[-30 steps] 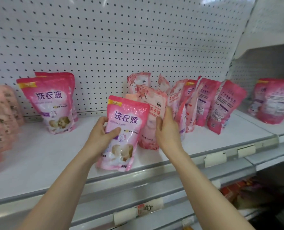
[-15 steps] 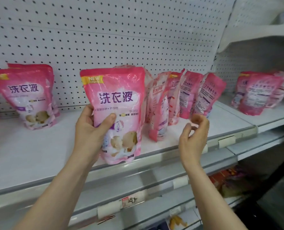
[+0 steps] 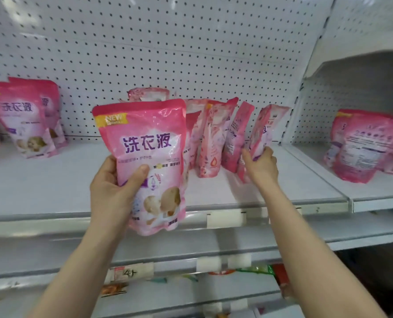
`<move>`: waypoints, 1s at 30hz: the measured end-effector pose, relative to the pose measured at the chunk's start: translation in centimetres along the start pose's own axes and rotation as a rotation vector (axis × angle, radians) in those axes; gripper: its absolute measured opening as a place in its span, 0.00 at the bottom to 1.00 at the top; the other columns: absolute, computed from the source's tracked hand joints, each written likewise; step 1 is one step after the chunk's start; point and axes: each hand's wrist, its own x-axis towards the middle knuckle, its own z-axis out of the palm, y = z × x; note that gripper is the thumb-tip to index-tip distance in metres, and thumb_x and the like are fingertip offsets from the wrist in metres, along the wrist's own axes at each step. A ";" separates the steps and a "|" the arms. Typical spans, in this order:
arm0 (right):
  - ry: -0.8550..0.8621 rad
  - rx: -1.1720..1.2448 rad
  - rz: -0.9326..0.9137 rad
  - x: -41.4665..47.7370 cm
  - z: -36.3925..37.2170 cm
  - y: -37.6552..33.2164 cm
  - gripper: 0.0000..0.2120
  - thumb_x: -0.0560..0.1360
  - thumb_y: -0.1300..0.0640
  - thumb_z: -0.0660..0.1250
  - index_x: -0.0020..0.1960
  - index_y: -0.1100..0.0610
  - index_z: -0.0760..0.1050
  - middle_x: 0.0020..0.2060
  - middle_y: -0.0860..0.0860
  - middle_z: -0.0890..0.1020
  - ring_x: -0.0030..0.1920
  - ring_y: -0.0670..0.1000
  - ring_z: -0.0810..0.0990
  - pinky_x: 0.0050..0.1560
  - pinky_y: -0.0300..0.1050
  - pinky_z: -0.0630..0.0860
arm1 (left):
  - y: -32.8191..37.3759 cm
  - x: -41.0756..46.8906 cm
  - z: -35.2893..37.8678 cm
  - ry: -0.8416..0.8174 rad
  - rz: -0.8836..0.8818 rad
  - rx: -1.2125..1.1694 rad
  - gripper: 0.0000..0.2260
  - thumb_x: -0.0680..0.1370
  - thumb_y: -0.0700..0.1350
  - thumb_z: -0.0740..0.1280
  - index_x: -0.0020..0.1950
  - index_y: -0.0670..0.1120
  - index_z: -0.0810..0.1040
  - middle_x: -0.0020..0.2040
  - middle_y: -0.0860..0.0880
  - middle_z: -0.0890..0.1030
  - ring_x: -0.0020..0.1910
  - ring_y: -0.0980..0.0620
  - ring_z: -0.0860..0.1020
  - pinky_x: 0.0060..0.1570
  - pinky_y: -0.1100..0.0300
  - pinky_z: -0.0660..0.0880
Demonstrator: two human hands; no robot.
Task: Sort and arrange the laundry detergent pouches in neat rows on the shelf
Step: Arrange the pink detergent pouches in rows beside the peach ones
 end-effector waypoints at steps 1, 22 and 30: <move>-0.003 -0.033 -0.026 0.0 0.2 -0.1 0.38 0.76 0.36 0.62 0.73 0.62 0.60 0.63 0.63 0.73 0.62 0.64 0.75 0.62 0.55 0.72 | -0.3 -0.5 0.4 0.026 -0.003 0.012 0.13 0.74 0.38 0.70 0.57 0.48 0.78 0.51 0.49 0.85 0.49 0.47 0.84 0.44 0.57 0.82; -0.374 0.604 -0.054 2.3 -2.9 2.1 0.21 0.67 0.54 0.80 0.58 0.52 0.79 0.50 0.48 0.86 0.50 0.48 0.85 0.56 0.52 0.81 | -1.4 -2.7 4.4 0.102 -0.077 0.099 0.12 0.75 0.37 0.70 0.57 0.44 0.77 0.51 0.45 0.85 0.49 0.44 0.84 0.47 0.49 0.82; -0.137 0.699 -0.084 -1.4 -4.1 0.8 0.25 0.62 0.47 0.81 0.56 0.50 0.79 0.49 0.47 0.86 0.49 0.47 0.86 0.54 0.54 0.82 | -1.1 -3.6 3.4 0.147 -0.105 0.056 0.14 0.75 0.37 0.70 0.61 0.40 0.76 0.54 0.43 0.84 0.50 0.44 0.84 0.48 0.50 0.82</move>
